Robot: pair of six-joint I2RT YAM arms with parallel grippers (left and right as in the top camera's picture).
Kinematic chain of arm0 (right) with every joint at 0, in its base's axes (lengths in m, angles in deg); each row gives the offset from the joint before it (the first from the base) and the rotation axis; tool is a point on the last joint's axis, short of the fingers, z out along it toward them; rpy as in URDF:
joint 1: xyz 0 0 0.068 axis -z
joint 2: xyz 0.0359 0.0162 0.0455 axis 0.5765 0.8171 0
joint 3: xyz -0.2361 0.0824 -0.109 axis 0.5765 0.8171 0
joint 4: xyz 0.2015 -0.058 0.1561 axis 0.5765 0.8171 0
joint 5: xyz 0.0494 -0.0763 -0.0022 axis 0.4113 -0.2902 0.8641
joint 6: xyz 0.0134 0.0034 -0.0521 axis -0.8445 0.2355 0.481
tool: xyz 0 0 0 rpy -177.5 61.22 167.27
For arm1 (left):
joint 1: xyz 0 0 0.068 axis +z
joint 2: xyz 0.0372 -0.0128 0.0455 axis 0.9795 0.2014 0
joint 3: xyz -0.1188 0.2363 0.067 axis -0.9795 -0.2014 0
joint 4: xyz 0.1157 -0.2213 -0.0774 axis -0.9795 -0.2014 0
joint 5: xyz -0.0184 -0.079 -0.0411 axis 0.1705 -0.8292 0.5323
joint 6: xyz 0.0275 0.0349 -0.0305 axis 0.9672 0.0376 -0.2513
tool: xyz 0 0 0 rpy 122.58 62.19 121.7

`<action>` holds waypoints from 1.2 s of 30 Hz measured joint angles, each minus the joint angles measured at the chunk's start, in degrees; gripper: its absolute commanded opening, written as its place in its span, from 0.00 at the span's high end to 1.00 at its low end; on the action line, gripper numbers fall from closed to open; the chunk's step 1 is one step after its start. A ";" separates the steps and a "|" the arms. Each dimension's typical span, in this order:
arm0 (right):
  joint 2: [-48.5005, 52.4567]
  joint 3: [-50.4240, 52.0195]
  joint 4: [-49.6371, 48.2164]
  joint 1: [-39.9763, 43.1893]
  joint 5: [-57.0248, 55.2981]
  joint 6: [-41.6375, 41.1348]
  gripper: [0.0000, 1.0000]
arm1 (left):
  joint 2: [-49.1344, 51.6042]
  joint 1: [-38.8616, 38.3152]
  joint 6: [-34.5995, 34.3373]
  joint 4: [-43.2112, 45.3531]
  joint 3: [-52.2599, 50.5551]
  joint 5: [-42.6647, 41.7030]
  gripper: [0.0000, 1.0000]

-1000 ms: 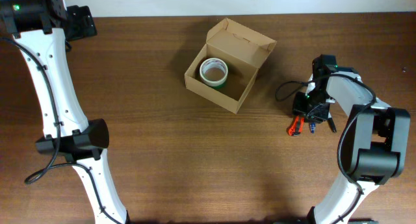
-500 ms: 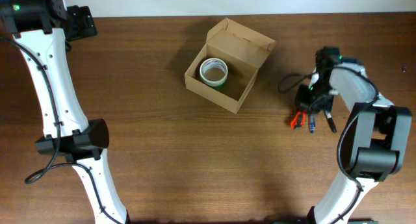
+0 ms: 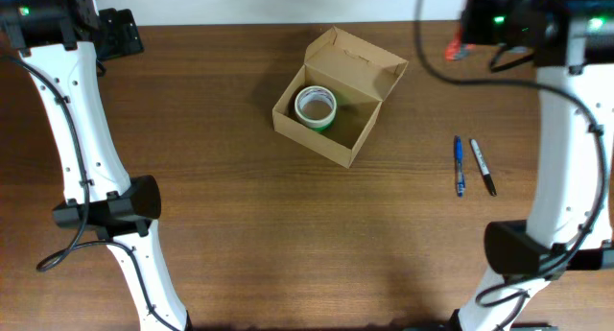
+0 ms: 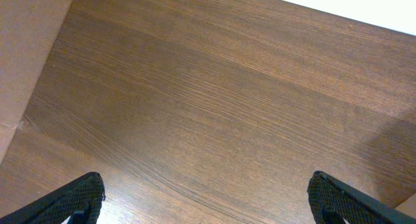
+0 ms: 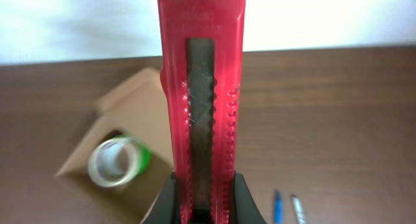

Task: Pack container
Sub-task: 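Lower the red box cutter into the box and release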

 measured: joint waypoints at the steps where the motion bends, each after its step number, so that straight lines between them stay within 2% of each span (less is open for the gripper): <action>1: 0.00 0.02 0.28 -1.81 0.04 0.39 0.96 | 0.00 0.00 -0.02 0.00 0.00 0.00 0.00; 8: 4.66 6.19 0.70 -16.06 -0.57 10.32 0.96 | 0.00 0.00 -0.02 0.00 0.00 -0.02 0.00; 13: 10.99 10.12 1.31 -21.99 -2.05 18.14 0.96 | 0.00 0.00 0.00 0.00 0.00 0.00 0.00; 22: 19.87 10.62 1.62 -23.10 -4.04 27.63 0.96 | 0.00 0.00 0.00 0.00 0.00 -0.02 0.00; 36: 23.76 10.62 -0.55 -23.10 -4.11 30.84 0.96 | 0.00 0.00 -0.02 0.00 0.00 -0.02 0.00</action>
